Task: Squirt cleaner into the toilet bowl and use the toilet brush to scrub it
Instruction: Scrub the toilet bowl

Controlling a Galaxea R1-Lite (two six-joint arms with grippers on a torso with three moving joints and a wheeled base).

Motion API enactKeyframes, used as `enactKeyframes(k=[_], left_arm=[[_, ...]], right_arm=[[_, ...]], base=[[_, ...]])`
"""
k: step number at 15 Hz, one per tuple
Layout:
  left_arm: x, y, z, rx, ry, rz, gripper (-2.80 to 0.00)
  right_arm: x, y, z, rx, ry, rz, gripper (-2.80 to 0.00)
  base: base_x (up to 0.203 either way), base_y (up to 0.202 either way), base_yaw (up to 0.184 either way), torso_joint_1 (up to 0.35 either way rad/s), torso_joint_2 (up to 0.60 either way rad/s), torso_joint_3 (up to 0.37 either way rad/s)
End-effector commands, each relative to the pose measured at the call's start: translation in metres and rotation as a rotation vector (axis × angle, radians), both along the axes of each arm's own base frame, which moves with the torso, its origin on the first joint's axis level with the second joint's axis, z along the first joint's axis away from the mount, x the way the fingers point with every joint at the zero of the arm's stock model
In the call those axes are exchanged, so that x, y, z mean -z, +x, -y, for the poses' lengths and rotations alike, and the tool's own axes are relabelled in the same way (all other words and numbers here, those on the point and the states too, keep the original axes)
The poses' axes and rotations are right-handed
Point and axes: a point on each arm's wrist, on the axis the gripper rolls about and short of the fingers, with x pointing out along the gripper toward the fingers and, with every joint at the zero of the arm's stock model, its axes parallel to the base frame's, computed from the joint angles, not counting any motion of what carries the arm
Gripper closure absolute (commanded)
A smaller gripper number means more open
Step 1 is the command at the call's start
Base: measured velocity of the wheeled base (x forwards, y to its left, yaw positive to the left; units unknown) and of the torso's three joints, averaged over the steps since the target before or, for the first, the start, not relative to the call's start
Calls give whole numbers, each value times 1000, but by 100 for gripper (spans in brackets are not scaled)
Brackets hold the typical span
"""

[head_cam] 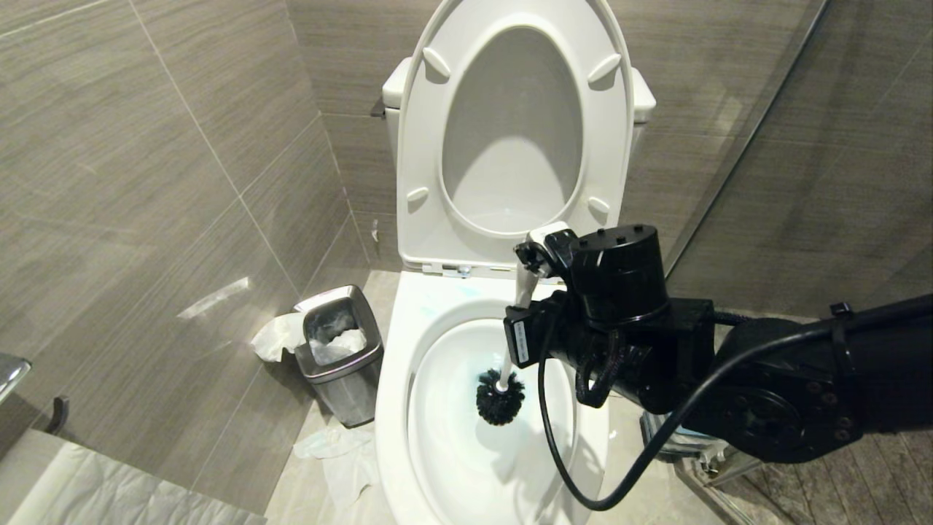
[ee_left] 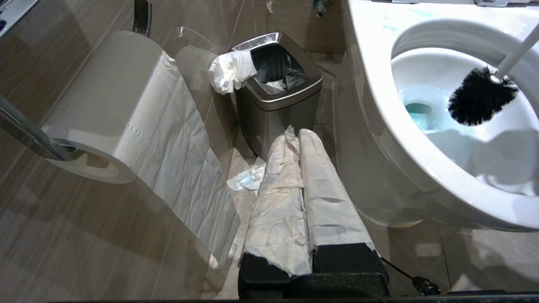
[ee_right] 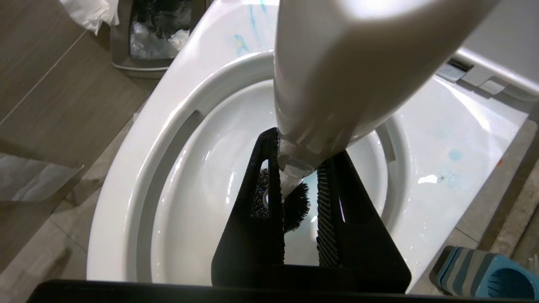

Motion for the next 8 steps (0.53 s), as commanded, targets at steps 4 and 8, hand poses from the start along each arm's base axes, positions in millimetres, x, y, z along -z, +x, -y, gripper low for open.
enactKeyframes(k=[4, 8], left_arm=[[0, 0, 0, 0, 0, -2, 0], [0, 0, 0, 0, 0, -2, 0]], right_arm=[[-15, 15, -4, 45, 40, 54, 0], [-1, 22, -9, 48, 14, 33, 0]], base=[[0, 0, 0, 0, 0, 0], [0, 0, 0, 0, 0, 0]])
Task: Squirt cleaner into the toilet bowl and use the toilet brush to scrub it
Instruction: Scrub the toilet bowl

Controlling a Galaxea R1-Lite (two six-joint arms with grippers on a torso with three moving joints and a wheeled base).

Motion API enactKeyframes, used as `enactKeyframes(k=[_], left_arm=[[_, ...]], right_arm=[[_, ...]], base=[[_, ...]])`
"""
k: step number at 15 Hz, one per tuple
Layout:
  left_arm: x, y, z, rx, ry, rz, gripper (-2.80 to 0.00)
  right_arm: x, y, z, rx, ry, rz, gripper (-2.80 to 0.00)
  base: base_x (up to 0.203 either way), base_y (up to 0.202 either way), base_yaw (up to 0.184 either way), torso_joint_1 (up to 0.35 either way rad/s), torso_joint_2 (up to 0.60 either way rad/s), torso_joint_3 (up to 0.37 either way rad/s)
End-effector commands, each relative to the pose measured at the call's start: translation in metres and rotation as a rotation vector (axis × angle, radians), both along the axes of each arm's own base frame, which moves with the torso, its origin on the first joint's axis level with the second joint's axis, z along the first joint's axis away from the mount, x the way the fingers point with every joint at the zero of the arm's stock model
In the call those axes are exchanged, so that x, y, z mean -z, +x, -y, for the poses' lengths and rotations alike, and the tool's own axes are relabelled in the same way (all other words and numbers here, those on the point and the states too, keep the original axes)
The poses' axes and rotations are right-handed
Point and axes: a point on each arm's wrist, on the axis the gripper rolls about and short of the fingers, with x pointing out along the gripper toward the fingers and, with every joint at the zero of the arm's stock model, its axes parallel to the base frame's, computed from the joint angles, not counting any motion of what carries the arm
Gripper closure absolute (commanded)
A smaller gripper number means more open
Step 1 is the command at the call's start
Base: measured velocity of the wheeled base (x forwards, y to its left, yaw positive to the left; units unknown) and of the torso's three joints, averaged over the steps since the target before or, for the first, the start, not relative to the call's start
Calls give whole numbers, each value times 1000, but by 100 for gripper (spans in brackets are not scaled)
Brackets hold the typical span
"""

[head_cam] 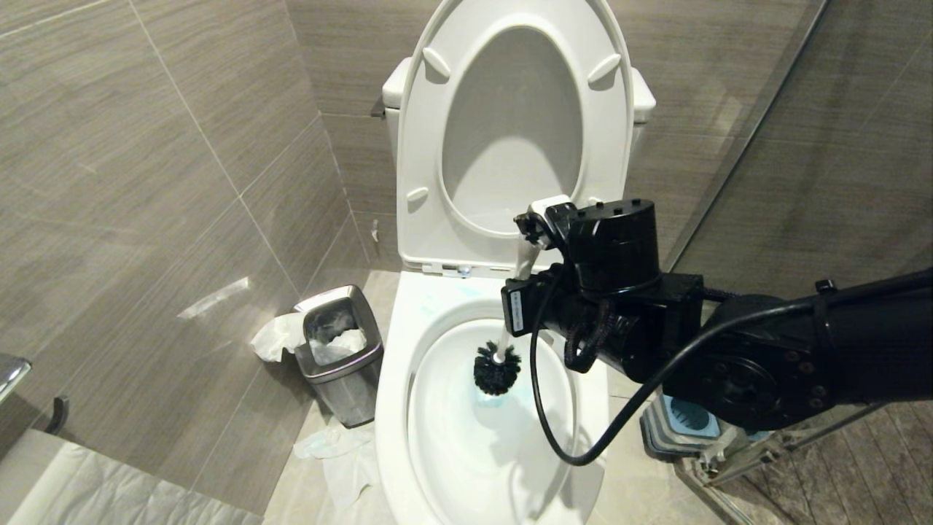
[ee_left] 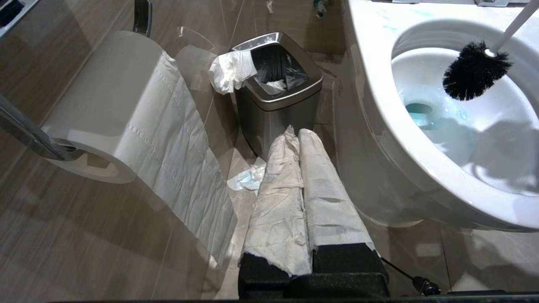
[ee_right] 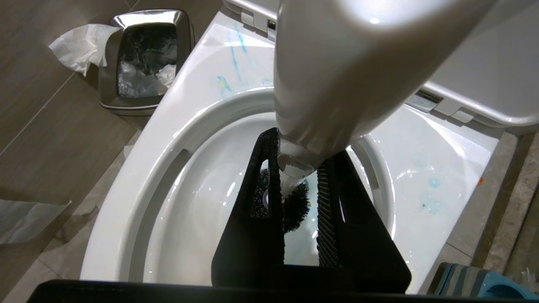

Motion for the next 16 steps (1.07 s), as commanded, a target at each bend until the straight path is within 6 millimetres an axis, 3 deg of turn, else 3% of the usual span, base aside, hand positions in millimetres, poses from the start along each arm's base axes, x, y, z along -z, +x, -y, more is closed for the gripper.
enactKeyframes(k=[1, 6, 9, 12, 16], left_arm=[[0, 0, 0, -1, 0, -1, 0], [0, 0, 0, 0, 0, -1, 0], [0, 0, 0, 0, 0, -1, 0], [0, 0, 0, 0, 0, -1, 0], [0, 0, 0, 0, 0, -1, 0]], right_arm=[[19, 12, -6, 11, -30, -30, 0], [66, 54, -28, 35, -63, -75, 0], [80, 67, -38, 37, -69, -77, 0], [63, 63, -35, 38, -47, -50, 0], [9, 34, -10, 36, 10, 15, 0]], base=[[0, 0, 0, 0, 0, 0], [0, 0, 0, 0, 0, 0], [0, 0, 0, 0, 0, 0], [0, 0, 0, 0, 0, 0], [0, 0, 0, 0, 0, 0]])
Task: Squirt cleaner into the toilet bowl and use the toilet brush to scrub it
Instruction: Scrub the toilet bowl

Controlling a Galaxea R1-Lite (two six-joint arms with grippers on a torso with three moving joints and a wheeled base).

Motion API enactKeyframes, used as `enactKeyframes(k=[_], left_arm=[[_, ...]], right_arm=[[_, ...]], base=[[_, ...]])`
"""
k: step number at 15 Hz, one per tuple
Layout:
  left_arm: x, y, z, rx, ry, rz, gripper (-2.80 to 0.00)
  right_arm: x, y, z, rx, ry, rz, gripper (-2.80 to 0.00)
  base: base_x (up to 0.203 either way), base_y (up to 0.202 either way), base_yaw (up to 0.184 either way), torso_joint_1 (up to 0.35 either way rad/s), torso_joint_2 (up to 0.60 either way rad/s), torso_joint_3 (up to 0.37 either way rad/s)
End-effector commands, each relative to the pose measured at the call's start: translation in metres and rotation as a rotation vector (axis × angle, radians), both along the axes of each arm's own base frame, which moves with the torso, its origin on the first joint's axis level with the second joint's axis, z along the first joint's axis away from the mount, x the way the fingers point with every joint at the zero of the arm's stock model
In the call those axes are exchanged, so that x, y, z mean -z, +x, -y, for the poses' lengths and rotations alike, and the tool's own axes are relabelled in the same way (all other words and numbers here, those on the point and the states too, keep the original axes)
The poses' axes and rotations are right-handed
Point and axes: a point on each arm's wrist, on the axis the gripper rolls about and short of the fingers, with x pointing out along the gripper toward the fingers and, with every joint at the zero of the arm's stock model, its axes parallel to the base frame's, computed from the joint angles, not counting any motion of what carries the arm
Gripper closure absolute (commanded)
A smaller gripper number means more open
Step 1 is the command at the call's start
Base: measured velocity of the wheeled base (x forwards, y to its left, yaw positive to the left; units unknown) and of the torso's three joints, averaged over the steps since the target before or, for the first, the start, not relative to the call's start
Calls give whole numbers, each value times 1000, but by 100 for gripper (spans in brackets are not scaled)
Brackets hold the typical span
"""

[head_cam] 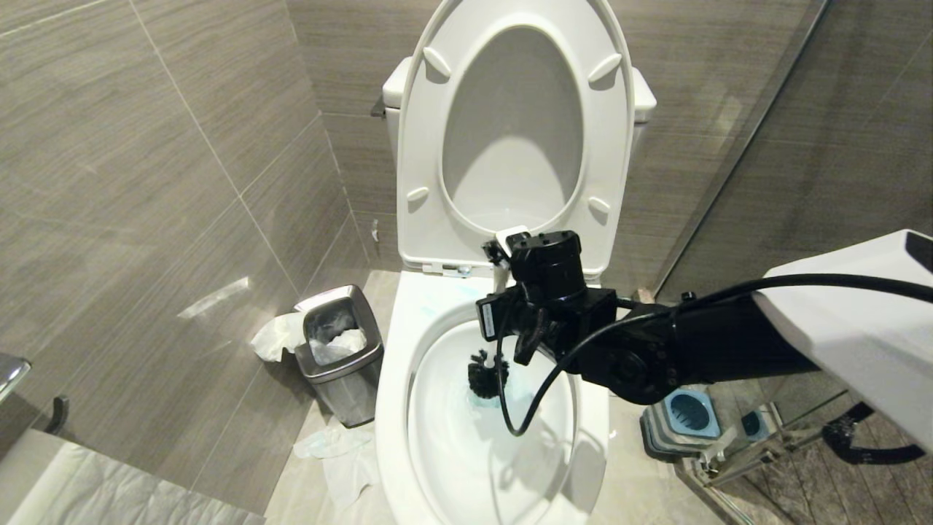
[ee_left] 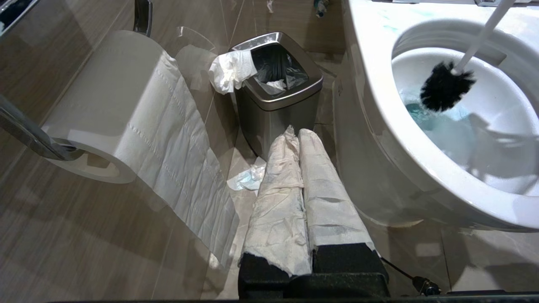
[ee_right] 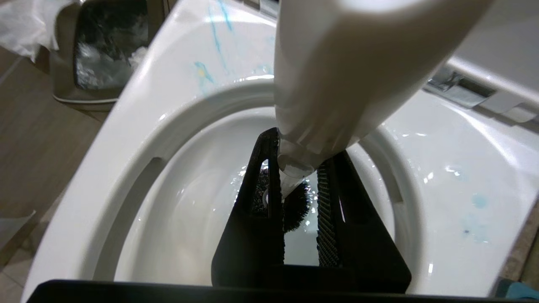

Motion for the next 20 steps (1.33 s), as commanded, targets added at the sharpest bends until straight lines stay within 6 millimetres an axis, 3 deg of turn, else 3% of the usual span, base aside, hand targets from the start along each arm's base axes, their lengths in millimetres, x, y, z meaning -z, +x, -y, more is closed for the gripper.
enactKeyframes(k=[1, 3, 5, 8, 14, 17, 20], left_arm=[[0, 0, 0, 0, 0, -2, 0], [0, 0, 0, 0, 0, -2, 0], [0, 0, 0, 0, 0, -2, 0], [0, 0, 0, 0, 0, -2, 0], [0, 0, 0, -1, 0, -2, 0], [0, 0, 0, 0, 0, -2, 0], [0, 0, 0, -1, 0, -2, 0]], right_arm=[[-41, -26, 22, 1, 47, 53, 0], [-49, -44, 38, 1, 39, 46, 0], [-43, -49, 42, 3, 15, 18, 0], [-24, -36, 31, 4, -12, -11, 0], [33, 2, -2, 4, -68, -74, 0], [30, 3, -3, 4, -60, -67, 0], [8, -6, 5, 5, -35, -39, 0]], base=[[0, 0, 0, 0, 0, 0], [0, 0, 0, 0, 0, 0], [0, 0, 0, 0, 0, 0], [0, 0, 0, 0, 0, 0], [0, 0, 0, 0, 0, 0], [0, 0, 0, 0, 0, 0], [0, 0, 0, 0, 0, 0]])
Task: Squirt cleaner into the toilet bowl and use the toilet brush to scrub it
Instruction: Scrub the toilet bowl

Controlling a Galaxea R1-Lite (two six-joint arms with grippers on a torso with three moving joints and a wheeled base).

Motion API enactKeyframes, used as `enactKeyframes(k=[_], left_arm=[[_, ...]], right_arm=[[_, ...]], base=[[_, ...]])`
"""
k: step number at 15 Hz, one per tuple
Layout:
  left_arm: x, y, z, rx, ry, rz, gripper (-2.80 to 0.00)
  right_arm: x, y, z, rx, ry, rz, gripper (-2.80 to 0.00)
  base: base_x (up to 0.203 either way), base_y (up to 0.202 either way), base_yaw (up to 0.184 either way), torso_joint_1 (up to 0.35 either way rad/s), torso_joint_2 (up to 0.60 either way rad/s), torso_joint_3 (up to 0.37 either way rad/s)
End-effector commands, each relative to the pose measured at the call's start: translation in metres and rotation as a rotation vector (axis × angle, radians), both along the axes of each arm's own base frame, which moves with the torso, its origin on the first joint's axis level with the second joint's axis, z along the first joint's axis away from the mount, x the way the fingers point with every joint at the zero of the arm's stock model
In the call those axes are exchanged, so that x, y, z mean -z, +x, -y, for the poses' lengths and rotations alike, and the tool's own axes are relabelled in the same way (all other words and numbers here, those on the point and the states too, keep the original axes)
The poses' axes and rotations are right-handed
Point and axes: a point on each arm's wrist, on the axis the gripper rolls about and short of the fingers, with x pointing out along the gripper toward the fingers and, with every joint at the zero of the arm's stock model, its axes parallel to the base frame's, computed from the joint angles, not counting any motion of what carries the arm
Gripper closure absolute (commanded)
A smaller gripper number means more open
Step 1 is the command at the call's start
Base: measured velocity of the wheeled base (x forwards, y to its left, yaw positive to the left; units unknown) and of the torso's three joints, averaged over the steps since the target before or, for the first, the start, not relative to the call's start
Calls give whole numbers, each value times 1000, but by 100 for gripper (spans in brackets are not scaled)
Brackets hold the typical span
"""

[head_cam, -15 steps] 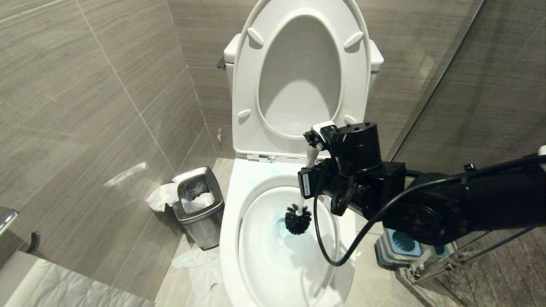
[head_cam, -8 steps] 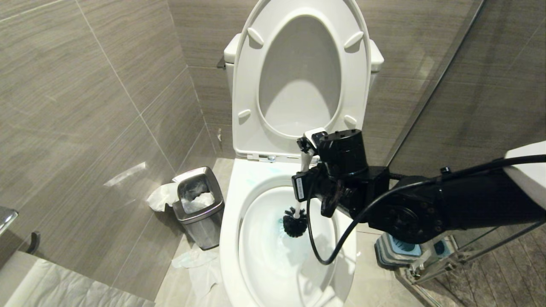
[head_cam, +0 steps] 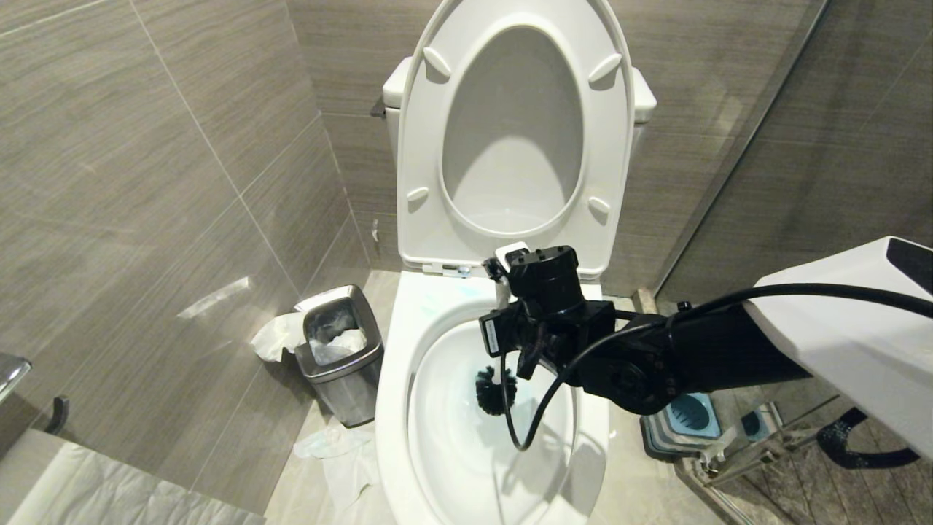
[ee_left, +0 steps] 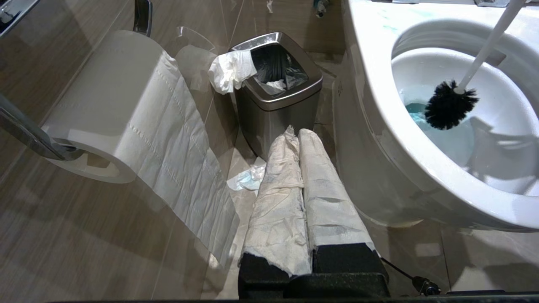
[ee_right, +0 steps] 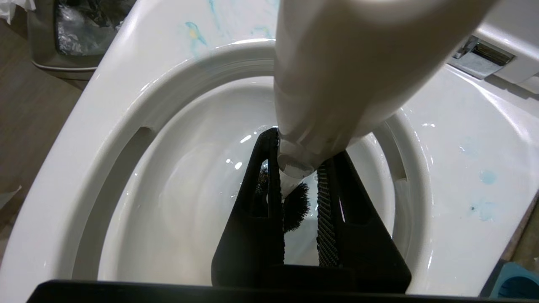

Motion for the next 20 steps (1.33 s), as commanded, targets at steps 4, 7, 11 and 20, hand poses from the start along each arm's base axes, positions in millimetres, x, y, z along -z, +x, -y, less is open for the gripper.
enactKeyframes(k=[4, 7, 11, 20], left_arm=[[0, 0, 0, 1, 0, -2, 0], [0, 0, 0, 1, 0, -2, 0], [0, 0, 0, 1, 0, -2, 0], [0, 0, 0, -1, 0, -2, 0]], right_arm=[[-51, -31, 27, -1, 58, 65, 0], [-71, -57, 48, -7, 71, 77, 0], [-87, -71, 60, -40, 73, 62, 0], [-111, -71, 60, -49, 113, 105, 0]], base=[[0, 0, 0, 0, 0, 0], [0, 0, 0, 0, 0, 0], [0, 0, 0, 0, 0, 0], [0, 0, 0, 0, 0, 0]])
